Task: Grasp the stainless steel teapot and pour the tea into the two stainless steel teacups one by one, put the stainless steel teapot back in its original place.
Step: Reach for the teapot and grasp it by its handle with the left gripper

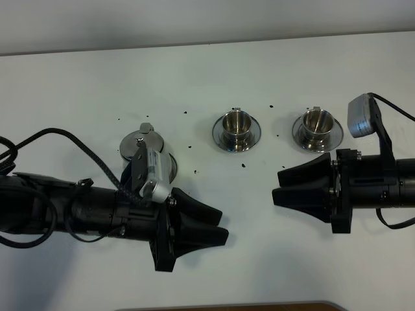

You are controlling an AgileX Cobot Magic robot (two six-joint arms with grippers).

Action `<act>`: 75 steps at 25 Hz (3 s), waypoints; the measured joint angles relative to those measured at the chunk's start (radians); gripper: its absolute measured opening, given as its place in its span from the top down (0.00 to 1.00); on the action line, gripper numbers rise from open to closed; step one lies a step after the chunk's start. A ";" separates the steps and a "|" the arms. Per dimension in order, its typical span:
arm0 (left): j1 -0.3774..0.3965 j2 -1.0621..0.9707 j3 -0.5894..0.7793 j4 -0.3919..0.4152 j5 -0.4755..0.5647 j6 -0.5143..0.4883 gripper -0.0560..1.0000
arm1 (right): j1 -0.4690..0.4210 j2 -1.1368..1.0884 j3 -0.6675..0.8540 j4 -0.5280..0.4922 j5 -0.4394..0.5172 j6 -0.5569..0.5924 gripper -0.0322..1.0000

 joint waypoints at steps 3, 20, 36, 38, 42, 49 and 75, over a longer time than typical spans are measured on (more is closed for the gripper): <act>0.040 -0.027 -0.035 -0.007 -0.031 -0.056 0.51 | 0.000 0.000 -0.031 0.054 0.000 0.000 0.55; 0.257 -0.378 -0.328 0.694 -0.045 -1.177 0.51 | 0.000 -0.074 -0.550 -0.365 -0.021 0.656 0.55; 0.257 -0.878 -0.240 1.602 0.152 -2.062 0.51 | 0.181 -0.077 -0.715 -0.782 -0.213 1.052 0.59; 0.257 -0.935 -0.193 1.614 0.133 -2.067 0.51 | 0.209 -0.077 -0.715 -0.795 -0.228 1.064 0.59; 0.257 -1.036 -0.111 1.615 -0.012 -2.068 0.51 | 0.220 -0.091 -0.715 -0.894 -0.259 1.170 0.59; 0.257 -1.059 0.005 1.574 -0.299 -2.071 0.51 | 0.220 -0.217 -0.715 -1.271 -0.253 1.546 0.59; 0.249 -0.247 -0.234 1.517 -0.757 -1.987 0.51 | 0.220 -0.996 -0.116 -1.777 -0.121 2.095 0.59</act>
